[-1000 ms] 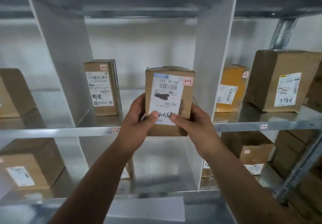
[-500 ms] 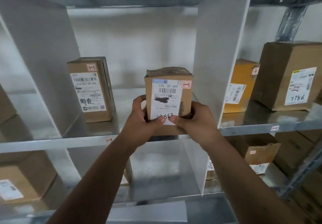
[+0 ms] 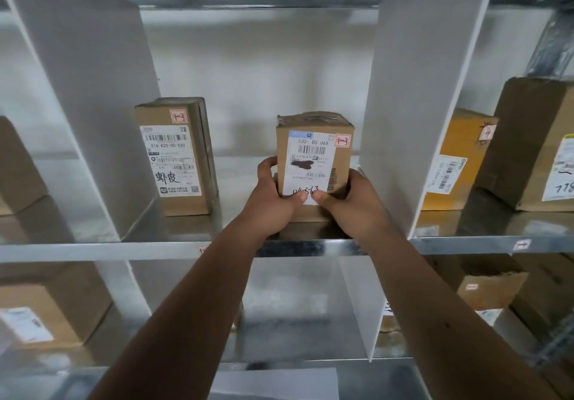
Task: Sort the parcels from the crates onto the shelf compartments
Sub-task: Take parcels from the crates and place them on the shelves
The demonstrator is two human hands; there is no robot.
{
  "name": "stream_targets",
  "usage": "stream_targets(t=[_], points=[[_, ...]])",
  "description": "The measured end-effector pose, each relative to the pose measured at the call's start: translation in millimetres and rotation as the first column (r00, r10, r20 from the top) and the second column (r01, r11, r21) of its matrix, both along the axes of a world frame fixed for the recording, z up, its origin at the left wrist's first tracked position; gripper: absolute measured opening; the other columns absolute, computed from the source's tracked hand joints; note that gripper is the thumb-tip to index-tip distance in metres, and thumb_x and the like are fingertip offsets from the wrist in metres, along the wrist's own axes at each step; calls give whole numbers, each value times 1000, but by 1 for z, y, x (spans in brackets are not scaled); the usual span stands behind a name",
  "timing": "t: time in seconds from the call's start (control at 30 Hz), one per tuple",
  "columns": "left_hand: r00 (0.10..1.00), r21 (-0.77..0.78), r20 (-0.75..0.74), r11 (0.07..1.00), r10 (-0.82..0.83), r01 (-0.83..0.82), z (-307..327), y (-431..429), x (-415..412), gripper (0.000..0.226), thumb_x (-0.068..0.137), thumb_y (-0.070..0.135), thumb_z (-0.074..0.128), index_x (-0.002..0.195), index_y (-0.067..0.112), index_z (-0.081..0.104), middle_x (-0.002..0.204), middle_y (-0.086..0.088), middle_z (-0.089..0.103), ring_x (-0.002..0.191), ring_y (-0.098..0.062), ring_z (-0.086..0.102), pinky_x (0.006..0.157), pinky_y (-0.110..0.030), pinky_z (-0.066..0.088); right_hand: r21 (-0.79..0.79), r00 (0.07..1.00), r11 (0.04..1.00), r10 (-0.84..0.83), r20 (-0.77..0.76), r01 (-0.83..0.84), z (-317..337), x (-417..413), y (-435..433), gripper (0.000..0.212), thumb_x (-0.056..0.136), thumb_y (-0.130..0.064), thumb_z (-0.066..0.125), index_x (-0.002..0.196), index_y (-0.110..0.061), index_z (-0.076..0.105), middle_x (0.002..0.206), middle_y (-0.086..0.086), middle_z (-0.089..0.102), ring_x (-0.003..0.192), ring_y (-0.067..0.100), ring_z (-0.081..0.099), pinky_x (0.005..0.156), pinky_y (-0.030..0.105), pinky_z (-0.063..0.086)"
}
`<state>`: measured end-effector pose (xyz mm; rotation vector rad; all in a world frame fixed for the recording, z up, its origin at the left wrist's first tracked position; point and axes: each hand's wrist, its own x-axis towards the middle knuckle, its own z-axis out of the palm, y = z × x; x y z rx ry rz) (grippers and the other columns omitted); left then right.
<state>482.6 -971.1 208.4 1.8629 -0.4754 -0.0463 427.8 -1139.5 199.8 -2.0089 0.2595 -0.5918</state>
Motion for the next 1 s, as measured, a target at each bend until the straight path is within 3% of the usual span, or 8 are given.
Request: stream_targets(t=[0.4, 0.53, 0.6, 0.67, 0.77, 0.83, 0.93, 1.0], points=[[1000, 10, -6, 1000, -16, 16, 3, -6, -11, 86, 104, 16, 65, 165, 28, 6, 155, 3, 51, 138, -18, 50, 101, -31, 40, -31, 997, 1000, -4, -77, 1, 18, -23, 20, 55, 101, -33, 72, 150, -24, 49, 146, -6, 65, 132, 20, 60, 94, 27, 41], [997, -49, -17, 996, 72, -73, 10, 2, -34, 105, 99, 27, 73, 167, 32, -6, 166, -8, 40, 149, -32, 44, 118, -45, 38, 60, 992, 996, -61, -109, 67, 20, -41, 27, 94, 95, -50, 76, 167, -22, 23, 162, 3, 48, 146, 31, 50, 118, 47, 45], [986, -138, -13, 976, 166, -166, 7, 14, -50, 99, 96, 35, 76, 167, 37, 7, 167, -9, 38, 149, -31, 45, 119, -45, 41, 80, 992, 992, -86, -93, 93, 17, -60, 32, 96, 94, -49, 77, 168, -23, 22, 166, 6, 43, 149, 33, 46, 121, 51, 42], [977, -247, -5, 947, 211, -206, -5, 29, -76, 81, 95, 31, 78, 161, 36, 30, 159, -4, 48, 140, -23, 52, 113, -40, 48, 148, 998, 987, -60, -29, 64, 8, -87, 37, 83, 95, -38, 78, 164, -25, 33, 161, 5, 48, 144, 30, 51, 120, 48, 44], [974, -293, 47, 935, 224, -201, -31, 52, -120, 57, 99, 23, 74, 149, 29, 49, 143, 3, 57, 122, -7, 59, 105, -29, 51, 221, 998, 974, 29, 48, -39, -10, -128, 52, 47, 97, -29, 78, 136, -38, 54, 132, -13, 63, 123, 14, 62, 113, 39, 50], [974, -254, 82, 949, 212, -185, -46, 65, -146, 49, 100, 21, 72, 145, 25, 54, 136, 8, 61, 113, 3, 63, 105, -30, 54, 276, 994, 959, 28, 103, -56, -25, -147, 68, 38, 94, -30, 80, 125, -38, 60, 120, -12, 70, 116, 12, 67, 113, 44, 52], [980, -216, 34, 959, 197, -185, -72, 85, -177, 45, 100, 30, 71, 143, 26, 56, 138, 7, 64, 122, -10, 64, 105, -32, 55, 348, 989, 933, 50, 138, -96, -52, -163, 98, 53, 88, -42, 81, 134, -22, 63, 134, 4, 70, 126, 21, 66, 114, 45, 51], [979, -204, 24, 959, 204, -195, -89, 105, -195, 42, 99, 38, 71, 138, 30, 57, 135, 10, 65, 121, -11, 66, 102, -28, 56, 334, 990, 934, 106, 89, -130, -68, -171, 121, 45, 98, -36, 75, 138, -21, 62, 140, -3, 67, 128, 17, 65, 114, 35, 51]])
